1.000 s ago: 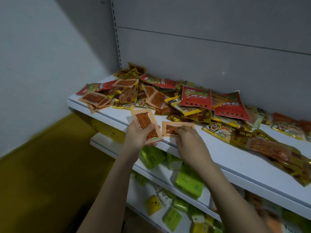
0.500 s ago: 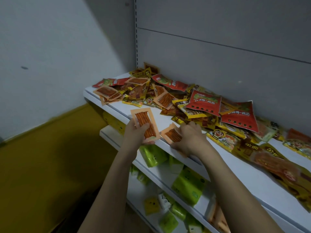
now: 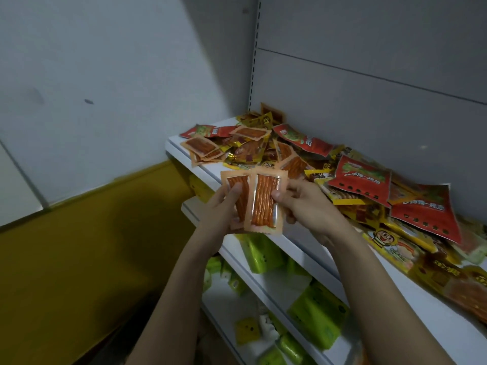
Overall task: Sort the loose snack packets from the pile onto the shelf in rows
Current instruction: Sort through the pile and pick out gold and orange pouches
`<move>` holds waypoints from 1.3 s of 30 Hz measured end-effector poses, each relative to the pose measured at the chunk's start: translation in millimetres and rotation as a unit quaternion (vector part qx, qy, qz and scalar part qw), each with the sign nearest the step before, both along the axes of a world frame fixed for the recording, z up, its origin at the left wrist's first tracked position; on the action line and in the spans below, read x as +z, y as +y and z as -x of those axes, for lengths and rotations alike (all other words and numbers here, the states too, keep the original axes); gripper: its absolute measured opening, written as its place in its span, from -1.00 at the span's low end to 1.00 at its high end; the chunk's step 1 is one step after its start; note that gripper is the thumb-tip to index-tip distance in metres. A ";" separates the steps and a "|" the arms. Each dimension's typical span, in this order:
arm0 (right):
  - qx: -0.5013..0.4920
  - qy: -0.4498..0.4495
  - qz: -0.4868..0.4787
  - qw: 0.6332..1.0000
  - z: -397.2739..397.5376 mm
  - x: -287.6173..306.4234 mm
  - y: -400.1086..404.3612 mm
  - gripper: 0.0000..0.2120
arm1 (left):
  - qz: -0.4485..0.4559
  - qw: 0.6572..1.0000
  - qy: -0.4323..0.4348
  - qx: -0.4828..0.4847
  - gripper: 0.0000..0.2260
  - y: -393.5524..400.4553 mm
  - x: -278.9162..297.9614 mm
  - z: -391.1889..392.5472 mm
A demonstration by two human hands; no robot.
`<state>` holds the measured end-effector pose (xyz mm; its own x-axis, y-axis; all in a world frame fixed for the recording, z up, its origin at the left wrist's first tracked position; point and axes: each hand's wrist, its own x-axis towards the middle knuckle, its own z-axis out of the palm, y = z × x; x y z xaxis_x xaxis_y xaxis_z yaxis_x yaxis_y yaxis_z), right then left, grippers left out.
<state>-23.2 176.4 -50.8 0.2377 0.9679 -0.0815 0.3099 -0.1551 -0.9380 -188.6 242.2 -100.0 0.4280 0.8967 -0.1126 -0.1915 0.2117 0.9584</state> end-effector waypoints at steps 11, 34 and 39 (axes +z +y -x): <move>-0.082 -0.114 -0.055 0.989 62.9 -14.0 118.8 -0.83 | -0.021 0.999 -0.030 0.015 -0.70 92.4 -16.1 56.0; -0.070 -0.426 0.044 0.901 103.8 -17.8 279.1 -0.44 | 0.034 0.984 -0.073 0.159 -0.77 253.4 -33.7 86.5; -0.117 -0.358 -0.006 0.926 95.0 -13.6 274.7 -0.45 | 0.010 0.984 -0.080 0.158 -0.76 263.2 -25.7 80.5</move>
